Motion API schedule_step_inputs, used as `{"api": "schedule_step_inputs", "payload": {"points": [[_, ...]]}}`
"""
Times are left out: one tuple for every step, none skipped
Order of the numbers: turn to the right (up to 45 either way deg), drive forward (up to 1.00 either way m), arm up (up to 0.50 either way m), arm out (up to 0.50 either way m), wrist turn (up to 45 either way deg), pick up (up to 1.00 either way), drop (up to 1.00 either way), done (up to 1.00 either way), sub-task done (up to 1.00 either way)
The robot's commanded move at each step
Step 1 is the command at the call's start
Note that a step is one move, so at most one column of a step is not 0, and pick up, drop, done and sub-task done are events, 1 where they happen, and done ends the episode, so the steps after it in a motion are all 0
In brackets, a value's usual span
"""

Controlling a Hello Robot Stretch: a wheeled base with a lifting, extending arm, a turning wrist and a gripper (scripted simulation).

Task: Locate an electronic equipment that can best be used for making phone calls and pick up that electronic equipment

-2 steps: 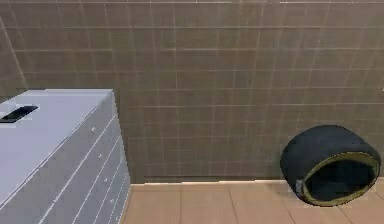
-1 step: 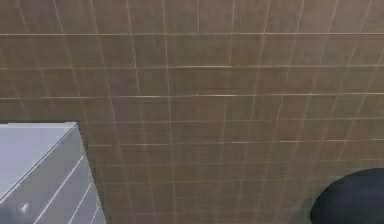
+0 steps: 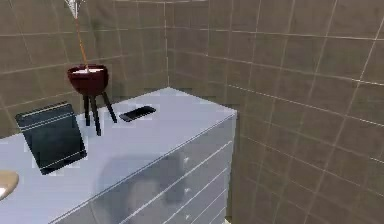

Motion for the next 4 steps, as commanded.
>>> {"api": "schedule_step_inputs", "payload": {"points": [[-45.0, 0.0, 0.0, 0.0, 0.0, 0.0, 0.0, 0.0, 0.0], [-45.0, 0.0, 0.0, 0.0, 0.0, 0.0, 0.0, 0.0, 0.0], [-15.0, 0.0, 0.0, 0.0, 0.0, 0.0, 0.0, 0.0, 0.0], [45.0, 0.0, 0.0, 0.0, 0.0, 0.0, 0.0, 0.0, 0.0]]}}
